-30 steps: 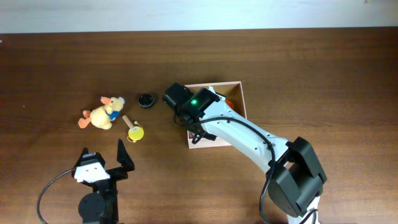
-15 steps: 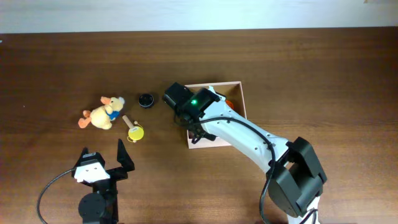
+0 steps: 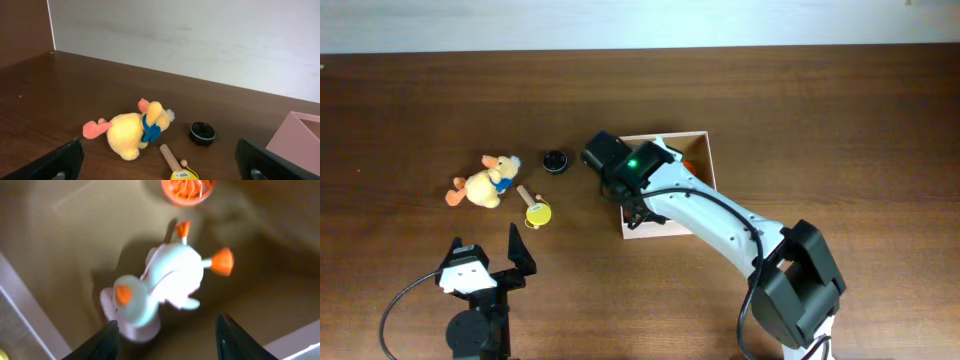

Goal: Pack container
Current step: 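Lower the duck into the box and open the right gripper, then raise the right arm away from the box to the upper right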

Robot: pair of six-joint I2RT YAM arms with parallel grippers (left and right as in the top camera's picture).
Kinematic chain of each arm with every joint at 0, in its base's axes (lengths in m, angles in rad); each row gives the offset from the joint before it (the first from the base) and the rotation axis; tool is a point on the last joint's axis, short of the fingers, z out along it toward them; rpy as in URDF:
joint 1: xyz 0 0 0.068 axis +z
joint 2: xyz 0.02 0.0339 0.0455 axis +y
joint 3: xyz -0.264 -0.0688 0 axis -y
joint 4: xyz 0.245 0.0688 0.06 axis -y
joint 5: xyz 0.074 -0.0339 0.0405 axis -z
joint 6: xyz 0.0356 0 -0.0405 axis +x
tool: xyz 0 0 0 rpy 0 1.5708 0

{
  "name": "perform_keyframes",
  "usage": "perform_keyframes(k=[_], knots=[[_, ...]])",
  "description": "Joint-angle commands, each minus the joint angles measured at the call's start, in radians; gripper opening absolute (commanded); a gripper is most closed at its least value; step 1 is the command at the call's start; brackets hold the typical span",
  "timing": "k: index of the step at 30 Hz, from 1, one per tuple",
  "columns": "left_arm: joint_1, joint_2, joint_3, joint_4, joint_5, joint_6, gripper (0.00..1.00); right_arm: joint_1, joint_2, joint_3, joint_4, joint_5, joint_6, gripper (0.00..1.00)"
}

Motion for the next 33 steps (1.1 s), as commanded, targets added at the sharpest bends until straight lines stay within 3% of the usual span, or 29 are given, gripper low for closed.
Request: perform_keyframes(k=[1, 13, 17, 22, 28, 33], knots=[[0.007, -0.005, -0.001, -0.006, 0.01, 0.016, 0.99, -0.045, -0.014, 0.024, 0.0, 0.087, -0.024, 0.51], [0.007, -0.005, -0.001, -0.006, 0.01, 0.016, 0.99, -0.361, -0.048, 0.358, -0.071, 0.231, -0.275, 0.7], [0.007, -0.005, -0.001, -0.006, 0.01, 0.016, 0.99, -0.515, -0.047, 0.372, -0.068, 0.23, -0.28, 0.79], [0.007, -0.005, -0.001, -0.006, 0.01, 0.016, 0.99, -0.682, -0.034, 0.371, -0.071, 0.222, -0.28, 0.82], [0.007, -0.005, -0.001, -0.006, 0.01, 0.016, 0.99, -0.805, -0.034, 0.371, -0.071, 0.222, -0.28, 0.84], [0.007, -0.005, -0.001, -0.006, 0.01, 0.016, 0.99, -0.863, -0.034, 0.371, -0.071, 0.172, -0.28, 0.97]])
